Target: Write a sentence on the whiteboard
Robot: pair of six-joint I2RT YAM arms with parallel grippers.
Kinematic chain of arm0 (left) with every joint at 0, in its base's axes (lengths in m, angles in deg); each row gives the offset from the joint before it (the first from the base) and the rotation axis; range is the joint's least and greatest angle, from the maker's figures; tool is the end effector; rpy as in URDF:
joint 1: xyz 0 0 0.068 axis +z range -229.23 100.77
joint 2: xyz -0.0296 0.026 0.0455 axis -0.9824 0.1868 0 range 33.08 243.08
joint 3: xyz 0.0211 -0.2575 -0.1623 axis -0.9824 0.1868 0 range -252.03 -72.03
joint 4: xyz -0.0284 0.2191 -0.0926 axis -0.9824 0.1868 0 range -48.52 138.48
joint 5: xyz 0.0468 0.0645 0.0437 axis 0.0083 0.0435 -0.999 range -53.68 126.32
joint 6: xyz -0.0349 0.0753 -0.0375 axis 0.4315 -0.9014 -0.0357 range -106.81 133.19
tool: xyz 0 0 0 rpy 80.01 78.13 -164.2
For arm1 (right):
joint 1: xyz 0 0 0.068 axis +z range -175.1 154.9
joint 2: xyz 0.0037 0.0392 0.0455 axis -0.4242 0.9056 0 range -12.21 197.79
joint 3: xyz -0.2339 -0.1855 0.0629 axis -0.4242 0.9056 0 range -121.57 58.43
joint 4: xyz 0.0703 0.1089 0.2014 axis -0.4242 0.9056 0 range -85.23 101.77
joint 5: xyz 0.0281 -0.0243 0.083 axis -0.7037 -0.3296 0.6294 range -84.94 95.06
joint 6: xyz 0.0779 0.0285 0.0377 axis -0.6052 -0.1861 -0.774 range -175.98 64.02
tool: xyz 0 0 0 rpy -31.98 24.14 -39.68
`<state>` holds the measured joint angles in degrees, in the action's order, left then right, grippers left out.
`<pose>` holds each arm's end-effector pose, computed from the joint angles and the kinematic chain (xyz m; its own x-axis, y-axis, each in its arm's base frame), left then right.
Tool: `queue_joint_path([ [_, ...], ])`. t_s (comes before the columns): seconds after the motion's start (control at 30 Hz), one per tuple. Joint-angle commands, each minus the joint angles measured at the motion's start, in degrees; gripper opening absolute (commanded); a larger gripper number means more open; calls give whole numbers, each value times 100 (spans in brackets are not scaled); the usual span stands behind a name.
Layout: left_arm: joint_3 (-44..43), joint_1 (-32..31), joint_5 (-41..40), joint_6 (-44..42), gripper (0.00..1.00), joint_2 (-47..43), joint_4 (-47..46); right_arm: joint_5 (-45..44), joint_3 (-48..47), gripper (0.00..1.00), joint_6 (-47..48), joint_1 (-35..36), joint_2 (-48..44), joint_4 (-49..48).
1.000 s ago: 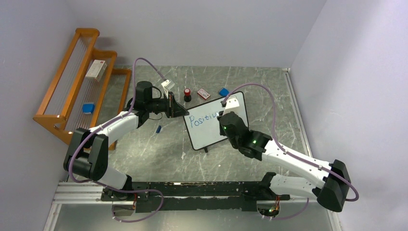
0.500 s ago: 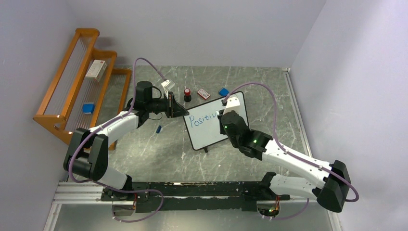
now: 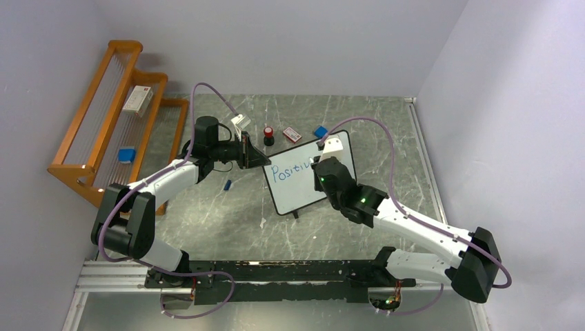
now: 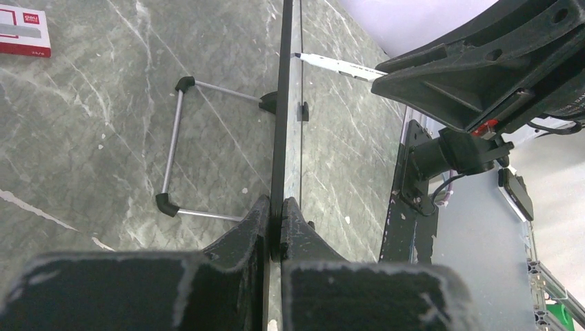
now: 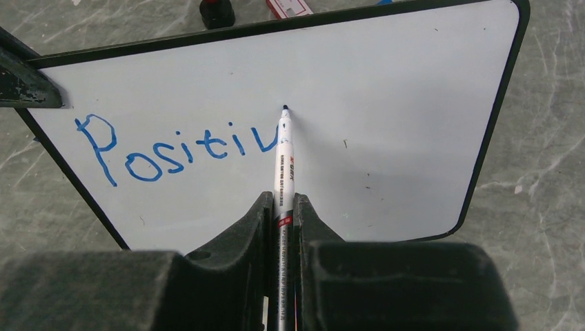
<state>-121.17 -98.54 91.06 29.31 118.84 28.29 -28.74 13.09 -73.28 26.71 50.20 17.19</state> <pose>0.2825 -0.1695 0.2778 -0.6096 0.0438 -0.7915 0.7586 0.3219 -0.5665 0.1810 0.1567 0.2995 -0.3958 -0.1033 -0.9125 -0.2471 0.9690 -0.0025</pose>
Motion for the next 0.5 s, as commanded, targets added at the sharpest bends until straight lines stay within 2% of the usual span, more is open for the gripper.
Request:
queue_joint_path([
  [0.0, 6, -20, -224, -290, 5, 187, 431, 71, -77, 0, 66, -66, -38, -21],
  [0.47, 1, -20, -227, -306, 5, 220, 435, 223, 54, 0, -109, -70, -380, 351],
])
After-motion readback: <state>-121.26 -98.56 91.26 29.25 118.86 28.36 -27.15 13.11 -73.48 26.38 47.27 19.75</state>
